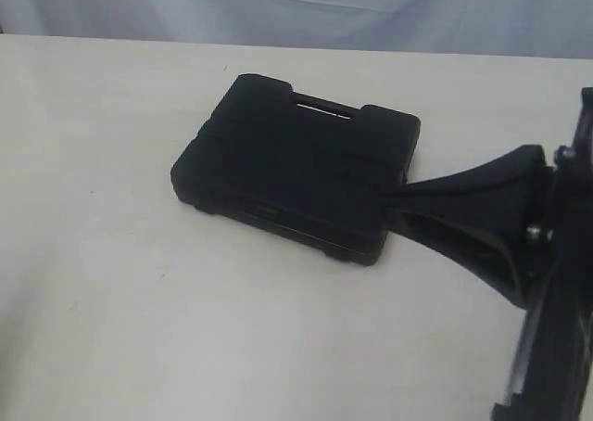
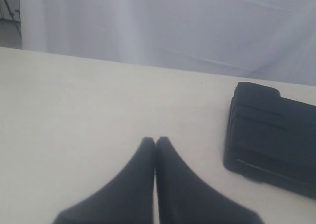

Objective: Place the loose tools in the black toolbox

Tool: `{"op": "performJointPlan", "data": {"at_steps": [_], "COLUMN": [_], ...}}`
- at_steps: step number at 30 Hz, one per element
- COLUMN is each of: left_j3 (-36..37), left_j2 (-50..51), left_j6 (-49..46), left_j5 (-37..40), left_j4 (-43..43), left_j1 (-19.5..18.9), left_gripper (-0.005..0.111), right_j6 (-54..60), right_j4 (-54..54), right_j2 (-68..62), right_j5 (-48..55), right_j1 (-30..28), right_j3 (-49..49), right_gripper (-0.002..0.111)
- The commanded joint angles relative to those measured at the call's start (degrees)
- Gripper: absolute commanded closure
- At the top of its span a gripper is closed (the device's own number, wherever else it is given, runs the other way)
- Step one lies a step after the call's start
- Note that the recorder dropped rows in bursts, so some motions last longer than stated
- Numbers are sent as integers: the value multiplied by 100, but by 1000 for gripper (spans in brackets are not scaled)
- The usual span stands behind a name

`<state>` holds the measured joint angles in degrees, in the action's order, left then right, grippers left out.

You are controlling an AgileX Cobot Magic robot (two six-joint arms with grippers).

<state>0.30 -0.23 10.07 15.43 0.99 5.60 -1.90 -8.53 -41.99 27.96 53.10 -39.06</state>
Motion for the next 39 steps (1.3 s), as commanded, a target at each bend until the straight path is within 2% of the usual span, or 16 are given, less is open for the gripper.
{"op": "performJointPlan", "data": {"at_steps": [1,6,7,9,11,15,16,22,26,39], "left_j3": [-30,-30,-30,-30,-30,-30,-30,-30,-30,-30], "left_j2": [23,23,23,23,23,23,23,23,23,23], "left_j6": [-2,-2,-2,-2,-2,-2,-2,-2,-2,-2], "left_j5": [0,0,0,0,0,0,0,0,0,0], "left_j4": [8,20,20,20,20,20,20,20,20,20], "left_j1": [33,33,33,33,33,33,33,33,33,33], "left_gripper": [107,107,107,107,107,107,107,107,107,107], "right_j6": [-23,58,68,68,83,496,742,984,1007,1007], "right_j4": [431,1306,1501,1544,1544,1544,1544,1442,1442,1467], "right_j2": [675,1763,2250,2868,3385,3751,3792,3792,3792,3792], "right_j5": [-146,-855,-1372,-2059,-2371,-2878,-2493,-2158,-1126,-1137], "right_j1": [-576,-2352,-3006,-3615,-3906,-3932,-3932,-3932,-3932,-3932], "right_j3": [220,1326,1888,2598,3145,3906,3906,3906,3906,3906], "right_gripper": [109,109,109,109,109,109,109,109,109,109]}}
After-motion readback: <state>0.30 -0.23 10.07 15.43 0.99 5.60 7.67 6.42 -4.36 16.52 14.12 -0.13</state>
